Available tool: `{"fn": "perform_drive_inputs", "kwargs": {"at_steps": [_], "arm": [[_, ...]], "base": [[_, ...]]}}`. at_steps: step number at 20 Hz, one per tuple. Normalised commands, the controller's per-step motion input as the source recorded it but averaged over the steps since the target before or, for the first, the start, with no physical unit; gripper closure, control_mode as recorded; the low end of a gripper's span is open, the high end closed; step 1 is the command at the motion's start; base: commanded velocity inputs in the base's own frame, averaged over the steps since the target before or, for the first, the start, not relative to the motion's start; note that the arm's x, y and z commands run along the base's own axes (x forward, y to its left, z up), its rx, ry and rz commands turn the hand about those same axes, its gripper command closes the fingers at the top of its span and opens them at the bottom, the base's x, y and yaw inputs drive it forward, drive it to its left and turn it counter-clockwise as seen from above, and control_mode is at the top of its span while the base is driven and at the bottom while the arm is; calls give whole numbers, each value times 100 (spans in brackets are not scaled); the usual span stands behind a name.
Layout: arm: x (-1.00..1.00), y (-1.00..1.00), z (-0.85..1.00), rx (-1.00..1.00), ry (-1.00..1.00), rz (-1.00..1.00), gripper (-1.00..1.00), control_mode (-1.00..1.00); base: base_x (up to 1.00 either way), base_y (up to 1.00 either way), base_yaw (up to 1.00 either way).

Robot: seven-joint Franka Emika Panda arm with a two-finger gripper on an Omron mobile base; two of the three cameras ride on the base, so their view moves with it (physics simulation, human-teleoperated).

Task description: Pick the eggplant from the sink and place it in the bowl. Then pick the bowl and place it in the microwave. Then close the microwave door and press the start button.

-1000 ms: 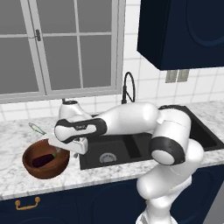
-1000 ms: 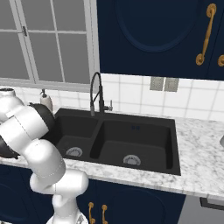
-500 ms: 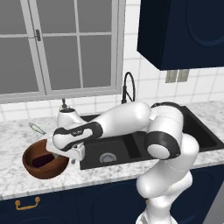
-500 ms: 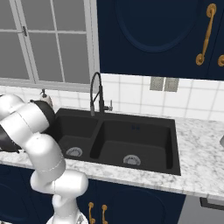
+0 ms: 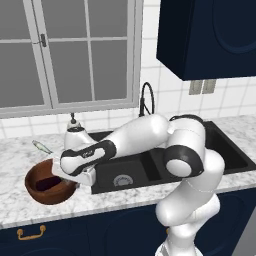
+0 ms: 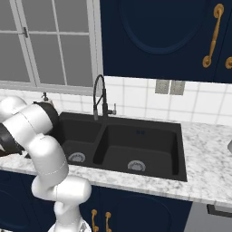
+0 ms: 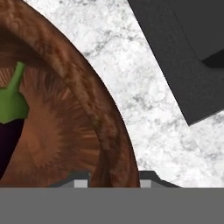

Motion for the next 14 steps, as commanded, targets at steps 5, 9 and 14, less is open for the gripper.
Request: {"fn": "perform_drive_inputs", "kwargs": {"at_steps": [5, 9, 14], "arm": [[-24, -14, 12, 0, -1, -4, 100, -100], [-31, -66, 71, 2, 0, -16, 100, -100], [-20, -80, 71, 0, -10, -22, 100, -100]], "base": [[0, 0, 0], [0, 0, 0], [0, 0, 0]]}}
